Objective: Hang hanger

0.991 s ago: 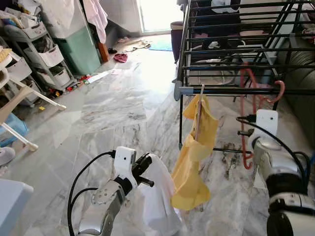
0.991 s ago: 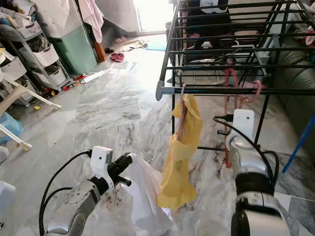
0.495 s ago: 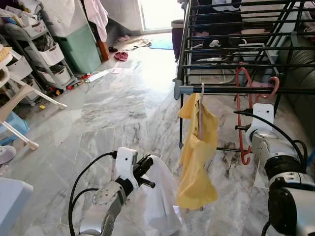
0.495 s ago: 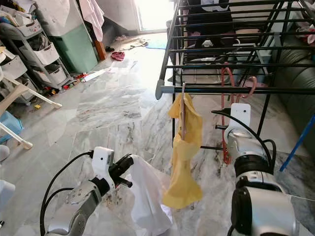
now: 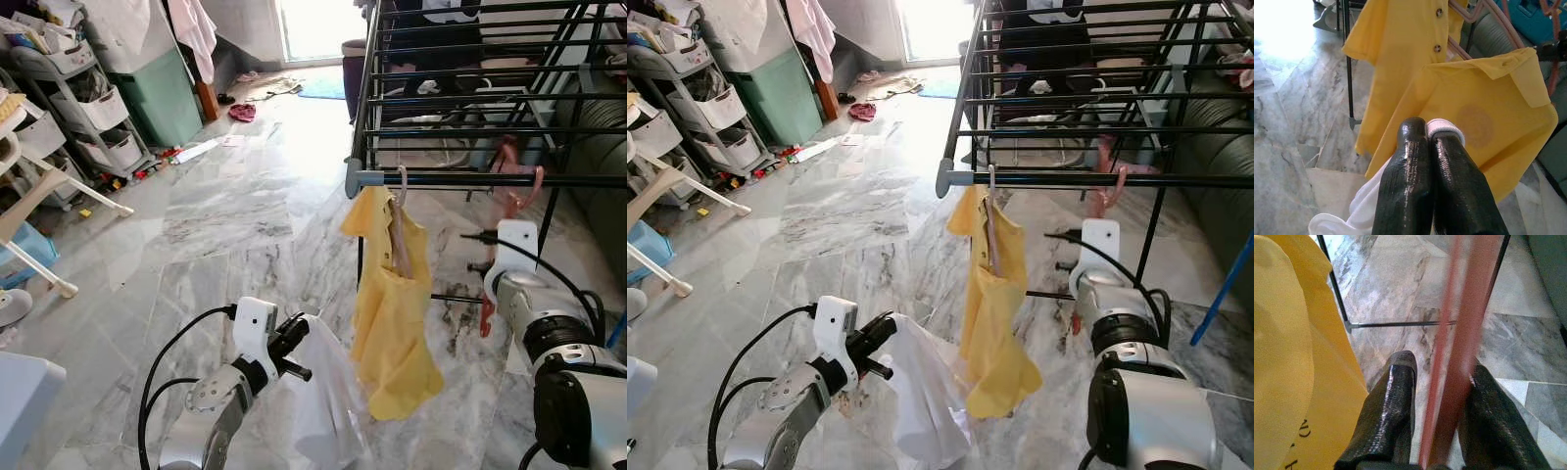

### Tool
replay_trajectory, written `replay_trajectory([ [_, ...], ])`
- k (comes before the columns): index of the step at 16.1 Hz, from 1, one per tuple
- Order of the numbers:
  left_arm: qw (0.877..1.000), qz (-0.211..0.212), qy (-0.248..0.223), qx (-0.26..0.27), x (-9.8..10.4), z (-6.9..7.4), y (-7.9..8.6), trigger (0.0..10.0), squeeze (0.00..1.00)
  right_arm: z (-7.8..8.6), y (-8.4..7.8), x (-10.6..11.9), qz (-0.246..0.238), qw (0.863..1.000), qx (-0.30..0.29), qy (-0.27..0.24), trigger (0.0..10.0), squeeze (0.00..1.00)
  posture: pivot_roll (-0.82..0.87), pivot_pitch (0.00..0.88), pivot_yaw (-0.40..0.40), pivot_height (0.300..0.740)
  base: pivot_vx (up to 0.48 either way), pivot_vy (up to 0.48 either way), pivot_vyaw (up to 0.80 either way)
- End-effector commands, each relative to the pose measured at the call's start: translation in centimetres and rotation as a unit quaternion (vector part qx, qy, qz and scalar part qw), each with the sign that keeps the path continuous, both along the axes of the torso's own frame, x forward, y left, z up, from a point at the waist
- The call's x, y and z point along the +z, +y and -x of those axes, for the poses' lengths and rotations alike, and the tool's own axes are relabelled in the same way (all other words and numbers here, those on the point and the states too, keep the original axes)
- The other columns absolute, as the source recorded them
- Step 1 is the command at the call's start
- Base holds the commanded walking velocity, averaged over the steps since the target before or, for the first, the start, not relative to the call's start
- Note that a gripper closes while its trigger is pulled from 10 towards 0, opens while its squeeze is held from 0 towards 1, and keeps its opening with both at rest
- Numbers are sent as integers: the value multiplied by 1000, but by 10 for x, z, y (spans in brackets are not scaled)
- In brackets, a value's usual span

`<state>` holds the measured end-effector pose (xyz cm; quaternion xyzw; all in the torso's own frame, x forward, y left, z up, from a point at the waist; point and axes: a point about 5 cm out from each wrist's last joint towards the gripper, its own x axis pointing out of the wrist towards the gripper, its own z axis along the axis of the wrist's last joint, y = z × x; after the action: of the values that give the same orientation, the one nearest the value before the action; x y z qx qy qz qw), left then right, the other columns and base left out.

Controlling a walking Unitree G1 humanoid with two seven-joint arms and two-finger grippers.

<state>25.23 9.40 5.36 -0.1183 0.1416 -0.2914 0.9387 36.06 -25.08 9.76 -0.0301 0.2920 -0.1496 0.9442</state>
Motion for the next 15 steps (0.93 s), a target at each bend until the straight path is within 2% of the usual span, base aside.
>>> replay_trajectory([
  [1,1000,1,-14,-1,8,-2,4,10000,0,0,1,-1,1,1000,3,0,10000,1000,-133,38,107,740,0,0,0],
  [9,1000,-3,-12,-5,7,-2,4,10000,0,-1,2,-2,-7,1000,-1,-10,10000,1000,-133,35,113,740,0,0,0],
  [15,1000,-8,-14,-2,8,-5,6,10000,0,-8,9,14,31,996,-5,-88,10000,1000,-129,25,119,740,0,0,0],
])
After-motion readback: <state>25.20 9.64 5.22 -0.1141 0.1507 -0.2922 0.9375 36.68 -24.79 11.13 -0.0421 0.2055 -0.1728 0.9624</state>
